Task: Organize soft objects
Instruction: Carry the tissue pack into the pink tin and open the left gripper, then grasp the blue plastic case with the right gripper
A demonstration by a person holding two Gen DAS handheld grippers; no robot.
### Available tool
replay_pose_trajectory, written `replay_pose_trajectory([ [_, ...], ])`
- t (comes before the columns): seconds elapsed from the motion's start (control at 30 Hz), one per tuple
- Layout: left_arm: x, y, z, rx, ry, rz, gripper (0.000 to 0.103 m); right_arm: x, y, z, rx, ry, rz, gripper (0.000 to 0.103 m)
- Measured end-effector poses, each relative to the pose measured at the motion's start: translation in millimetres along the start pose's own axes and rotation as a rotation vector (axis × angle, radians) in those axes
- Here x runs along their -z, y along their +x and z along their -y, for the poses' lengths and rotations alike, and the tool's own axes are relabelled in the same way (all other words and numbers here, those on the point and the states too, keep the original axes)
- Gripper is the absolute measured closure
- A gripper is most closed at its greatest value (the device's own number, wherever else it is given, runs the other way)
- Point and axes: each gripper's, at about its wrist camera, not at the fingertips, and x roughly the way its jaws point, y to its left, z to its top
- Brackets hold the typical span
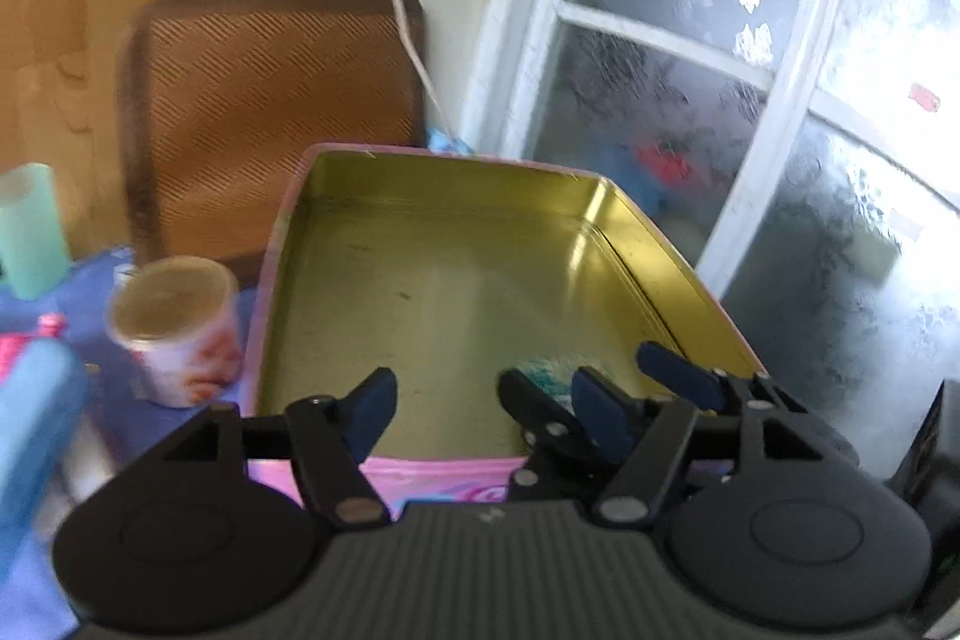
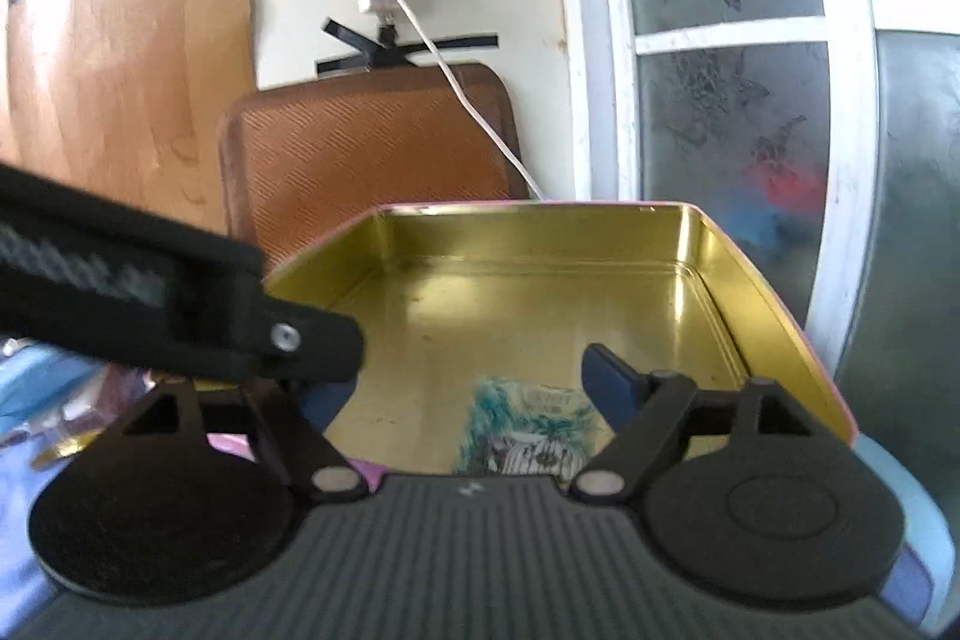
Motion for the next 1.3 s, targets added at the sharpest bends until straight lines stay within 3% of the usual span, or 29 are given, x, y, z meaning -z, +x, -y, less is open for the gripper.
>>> replay_pose_trajectory([
  [0.2, 17, -72, -44, -0.042, -0.039, 0.147, 0.026, 0, -23, -38, -0.108, -0.055, 0.11, 0.021],
  [0.23, 23, -85, -54, -0.065, -0.048, 0.171, 0.025, 1, -29, -46, -0.133, -0.074, 0.126, 0.024],
  [0.3, 45, -113, -80, -0.113, -0.076, 0.217, 0.025, 2, -37, -67, -0.211, -0.121, 0.129, 0.039],
  [0.37, 70, -136, -113, -0.213, -0.121, 0.238, 0.024, 5, -37, -90, -0.307, -0.167, 0.09, 0.045],
  [0.47, 105, -156, -167, -0.369, -0.23, 0.203, 0.024, 13, -28, -124, -0.416, -0.21, -0.003, 0.058],
  [0.57, 136, -167, -215, -0.496, -0.347, 0.164, 0.024, 19, -15, -157, -0.483, -0.213, -0.084, 0.058],
  [0.63, 149, -172, -234, -0.529, -0.401, 0.155, 0.024, 16, -7, -170, -0.501, -0.169, -0.116, 0.056],
  [0.67, 155, -173, -241, -0.546, -0.417, 0.154, 0.024, 12, 0, -175, -0.498, -0.129, -0.139, 0.047],
  [0.7, 159, -173, -245, -0.555, -0.424, 0.156, 0.024, 7, 6, -176, -0.49, -0.093, -0.154, 0.036],
  [0.77, 164, -172, -250, -0.54, -0.443, 0.162, 0.024, 1, 17, -184, -0.465, -0.023, -0.17, 0.027],
  [0.9, 165, -172, -239, -0.544, -0.39, 0.189, 0.023, -8, 34, -201, -0.377, -0.018, -0.166, 0.018],
  [1.0, 167, -174, -229, -0.548, -0.335, 0.209, 0.021, -11, 53, -214, -0.358, -0.01, -0.225, 0.013],
  [1.13, 169, -177, -224, -0.545, -0.307, 0.239, 0.015, -3, 67, -228, -0.341, -0.021, -0.315, 0.013],
  [1.3, 171, -182, -229, -0.515, -0.338, 0.253, 0.014, 4, 49, -228, -0.376, -0.088, -0.273, 0.039],
])
